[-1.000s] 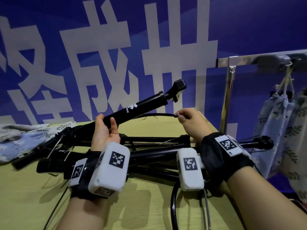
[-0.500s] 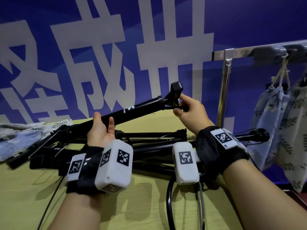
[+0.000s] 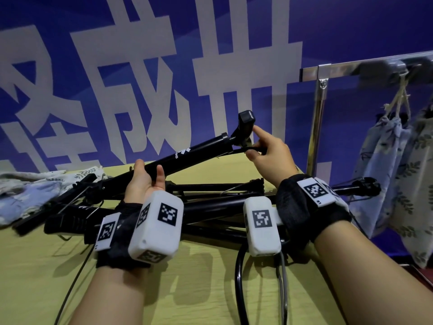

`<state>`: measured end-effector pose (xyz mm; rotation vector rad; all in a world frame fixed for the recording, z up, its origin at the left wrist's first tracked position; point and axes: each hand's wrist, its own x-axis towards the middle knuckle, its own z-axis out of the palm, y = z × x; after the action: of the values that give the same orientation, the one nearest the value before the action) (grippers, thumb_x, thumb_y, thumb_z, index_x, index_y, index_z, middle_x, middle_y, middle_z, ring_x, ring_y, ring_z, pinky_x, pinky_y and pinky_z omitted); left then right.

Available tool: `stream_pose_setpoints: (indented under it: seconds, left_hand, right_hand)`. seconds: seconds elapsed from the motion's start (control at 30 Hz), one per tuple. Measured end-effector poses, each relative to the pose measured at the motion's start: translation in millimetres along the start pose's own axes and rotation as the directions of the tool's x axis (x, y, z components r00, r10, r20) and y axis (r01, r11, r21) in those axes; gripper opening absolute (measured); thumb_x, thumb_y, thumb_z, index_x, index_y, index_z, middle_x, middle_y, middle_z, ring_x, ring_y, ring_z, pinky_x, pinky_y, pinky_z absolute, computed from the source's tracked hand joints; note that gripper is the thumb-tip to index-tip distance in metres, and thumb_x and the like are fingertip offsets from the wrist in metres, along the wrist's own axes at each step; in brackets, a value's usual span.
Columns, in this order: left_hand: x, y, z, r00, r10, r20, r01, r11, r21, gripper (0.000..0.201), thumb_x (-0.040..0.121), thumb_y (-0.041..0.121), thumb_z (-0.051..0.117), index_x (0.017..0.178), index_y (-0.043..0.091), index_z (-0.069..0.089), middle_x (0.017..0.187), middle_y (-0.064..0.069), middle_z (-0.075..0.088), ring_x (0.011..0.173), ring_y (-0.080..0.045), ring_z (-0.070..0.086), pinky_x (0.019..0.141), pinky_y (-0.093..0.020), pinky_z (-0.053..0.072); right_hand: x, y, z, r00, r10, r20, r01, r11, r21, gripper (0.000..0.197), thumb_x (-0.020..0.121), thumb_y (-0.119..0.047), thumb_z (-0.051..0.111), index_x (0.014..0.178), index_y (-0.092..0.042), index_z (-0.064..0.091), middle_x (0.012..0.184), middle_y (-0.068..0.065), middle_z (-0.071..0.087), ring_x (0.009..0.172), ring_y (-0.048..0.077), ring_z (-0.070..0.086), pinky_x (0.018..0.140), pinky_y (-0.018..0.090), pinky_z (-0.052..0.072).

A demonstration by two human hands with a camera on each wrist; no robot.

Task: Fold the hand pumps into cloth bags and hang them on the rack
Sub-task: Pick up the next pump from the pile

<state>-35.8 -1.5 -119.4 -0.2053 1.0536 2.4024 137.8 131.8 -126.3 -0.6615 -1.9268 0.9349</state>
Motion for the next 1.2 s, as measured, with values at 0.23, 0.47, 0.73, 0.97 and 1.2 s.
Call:
stream_pose_setpoints:
  seconds: [0.23, 0.47, 0.73, 0.97, 1.2]
  left_hand:
    - [-5, -1, 0, 0.999, 0.038, 0.012, -0.038, 0.999, 0.022, 0.058, 0.089, 0.039, 0.059, 0.134, 0.012, 0.037, 0.128, -0.012, 0.049, 0.048, -0.008, 0.059, 0.037, -0.012, 0.044]
    - [8, 4, -3, 0.997, -0.047, 0.062, 0.036, 0.983, 0.179, 0.041, 0.089, 0.047, 0.054, 0.094, 0.007, 0.046, 0.085, -0.006, 0.058, 0.047, -0.007, 0.054, 0.034, -0.013, 0.042]
    - [3, 5, -6, 0.996, 0.015, 0.088, -0.043, 0.945, 0.324, 0.028, 0.093, 0.038, 0.054, 0.091, 0.011, 0.047, 0.088, -0.006, 0.057, 0.067, -0.009, 0.051, 0.031, -0.009, 0.034]
    - [0, 7, -7, 0.985, 0.064, 0.161, -0.12, 0.922, 0.369, 0.028, 0.092, 0.043, 0.051, 0.106, 0.018, 0.048, 0.092, -0.001, 0.056, 0.076, -0.012, 0.052, 0.058, -0.021, 0.039]
    - [-7, 9, 0, 0.902, 0.197, 0.385, -0.211, 0.978, -0.007, 0.013, 0.093, 0.016, 0.052, 0.105, 0.01, 0.055, 0.109, -0.006, 0.062, 0.107, -0.019, 0.06, 0.091, -0.031, 0.051]
  right_hand:
    - [1, 1, 2, 0.999, -0.009, 0.05, 0.009, 1.0, -0.008, 0.057, 0.09, -0.002, 0.049, 0.14, -0.028, 0.042, 0.077, -0.012, 0.05, 0.083, 0.017, 0.053, 0.073, 0.023, 0.041]
    - [-2, -2, 2, 0.996, -0.019, 0.089, 0.022, 0.999, -0.037, 0.048, 0.093, -0.006, 0.05, 0.137, -0.026, 0.046, 0.104, 0.0, 0.058, 0.098, 0.016, 0.053, 0.081, 0.024, 0.037]
    - [-2, -1, -1, 0.996, 0.003, 0.088, 0.001, 0.999, -0.045, 0.05, 0.095, -0.007, 0.049, 0.14, -0.027, 0.042, 0.09, -0.005, 0.057, 0.087, 0.01, 0.054, 0.074, 0.015, 0.039]
    - [0, 1, -1, 0.997, 0.012, 0.081, -0.006, 0.997, -0.072, 0.04, 0.095, -0.006, 0.047, 0.131, -0.021, 0.053, 0.076, -0.004, 0.051, 0.067, 0.009, 0.047, 0.058, 0.016, 0.038]
    - [-5, -5, -1, 0.991, 0.087, 0.102, -0.08, 0.994, -0.071, 0.038, 0.098, -0.012, 0.041, 0.135, -0.013, 0.046, 0.107, 0.004, 0.06, 0.093, 0.019, 0.056, 0.08, 0.03, 0.043]
